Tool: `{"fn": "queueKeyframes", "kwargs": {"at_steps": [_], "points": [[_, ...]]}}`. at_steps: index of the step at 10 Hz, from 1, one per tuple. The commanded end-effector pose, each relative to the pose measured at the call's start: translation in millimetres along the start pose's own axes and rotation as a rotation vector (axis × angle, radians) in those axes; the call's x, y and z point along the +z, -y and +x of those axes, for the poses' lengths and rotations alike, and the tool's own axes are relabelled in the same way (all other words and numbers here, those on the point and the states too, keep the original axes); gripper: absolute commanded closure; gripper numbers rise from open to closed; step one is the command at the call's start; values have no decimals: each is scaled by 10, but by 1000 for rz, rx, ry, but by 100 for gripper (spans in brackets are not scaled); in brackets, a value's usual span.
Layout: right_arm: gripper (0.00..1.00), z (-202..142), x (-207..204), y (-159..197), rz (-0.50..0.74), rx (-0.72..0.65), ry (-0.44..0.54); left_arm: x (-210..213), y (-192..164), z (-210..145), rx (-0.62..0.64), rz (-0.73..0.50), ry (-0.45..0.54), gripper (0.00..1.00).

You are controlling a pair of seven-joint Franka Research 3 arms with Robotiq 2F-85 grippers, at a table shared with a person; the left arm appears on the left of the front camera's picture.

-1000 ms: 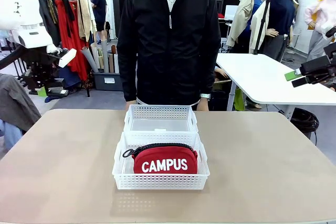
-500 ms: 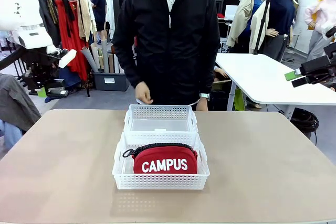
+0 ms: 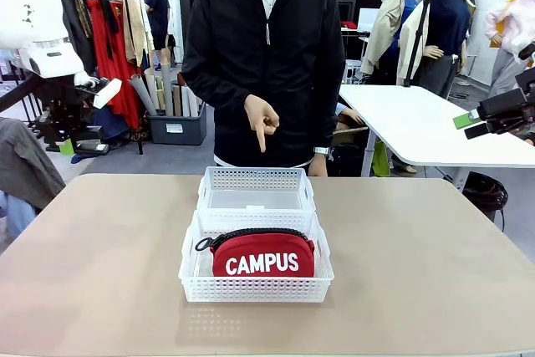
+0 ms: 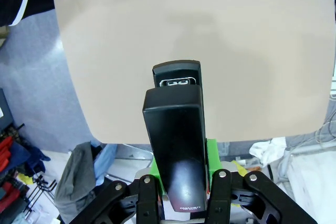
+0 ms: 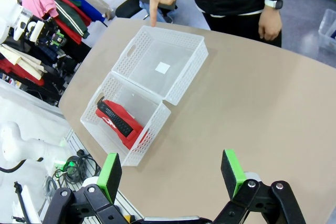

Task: Distribute items into two baskets.
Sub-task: Place the picked Stapler into the Organizing basket as instructed by the person.

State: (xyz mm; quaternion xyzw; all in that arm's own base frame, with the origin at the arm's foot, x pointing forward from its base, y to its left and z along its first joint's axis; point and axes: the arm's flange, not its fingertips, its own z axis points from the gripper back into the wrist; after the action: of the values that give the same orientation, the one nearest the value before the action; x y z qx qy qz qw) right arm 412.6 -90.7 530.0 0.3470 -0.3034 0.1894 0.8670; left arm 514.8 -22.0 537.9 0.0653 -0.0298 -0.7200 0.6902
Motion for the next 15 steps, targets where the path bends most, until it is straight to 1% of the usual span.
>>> {"fn": "queueKeyframes", "kwargs": {"at_steps": [1,15], "points": [[0,12,3,-15,5,5,5,15,6,-23,3,13,-2,100],[0,12,3,-15,5,5,5,15,6,-23,3,13,-2,100]]}}
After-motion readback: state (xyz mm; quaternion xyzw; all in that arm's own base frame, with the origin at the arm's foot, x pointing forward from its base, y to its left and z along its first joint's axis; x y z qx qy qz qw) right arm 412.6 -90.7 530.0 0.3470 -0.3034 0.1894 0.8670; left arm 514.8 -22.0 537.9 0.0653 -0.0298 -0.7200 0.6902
